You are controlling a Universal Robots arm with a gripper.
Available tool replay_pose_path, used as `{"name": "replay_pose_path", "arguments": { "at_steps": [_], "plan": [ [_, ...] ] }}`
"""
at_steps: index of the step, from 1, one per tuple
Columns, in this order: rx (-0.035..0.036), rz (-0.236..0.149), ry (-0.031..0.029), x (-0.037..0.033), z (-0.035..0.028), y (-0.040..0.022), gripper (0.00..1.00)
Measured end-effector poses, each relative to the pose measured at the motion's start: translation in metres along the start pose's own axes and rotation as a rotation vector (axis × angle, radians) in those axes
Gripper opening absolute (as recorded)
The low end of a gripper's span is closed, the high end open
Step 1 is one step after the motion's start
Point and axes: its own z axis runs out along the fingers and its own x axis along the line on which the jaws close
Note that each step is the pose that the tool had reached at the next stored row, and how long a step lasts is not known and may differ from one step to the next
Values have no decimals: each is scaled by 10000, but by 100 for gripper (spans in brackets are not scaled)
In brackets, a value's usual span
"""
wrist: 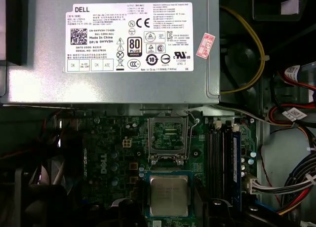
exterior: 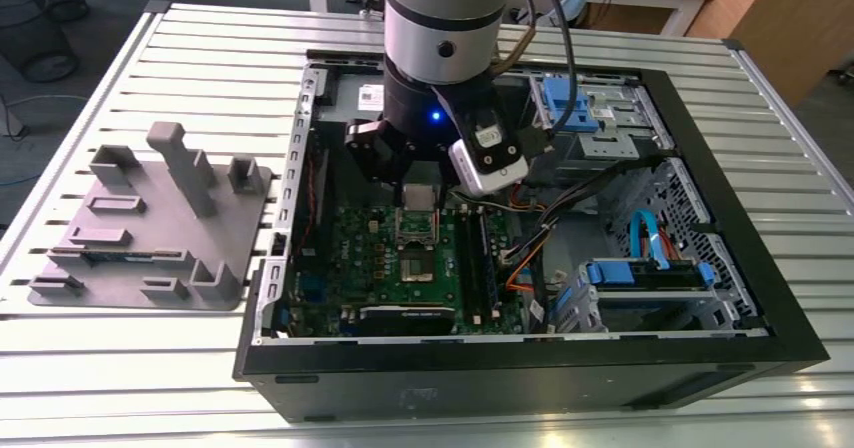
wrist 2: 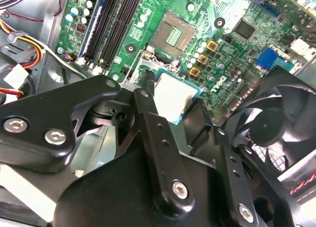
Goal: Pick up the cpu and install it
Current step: 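Place the cpu into insertion slot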
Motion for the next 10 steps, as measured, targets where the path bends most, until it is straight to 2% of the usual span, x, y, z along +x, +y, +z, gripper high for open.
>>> {"name": "replay_pose_path", "arguments": {
  "at_steps": [10],
  "plan": [
    [4,0,1,0,22,-11,47]
  ]
}}
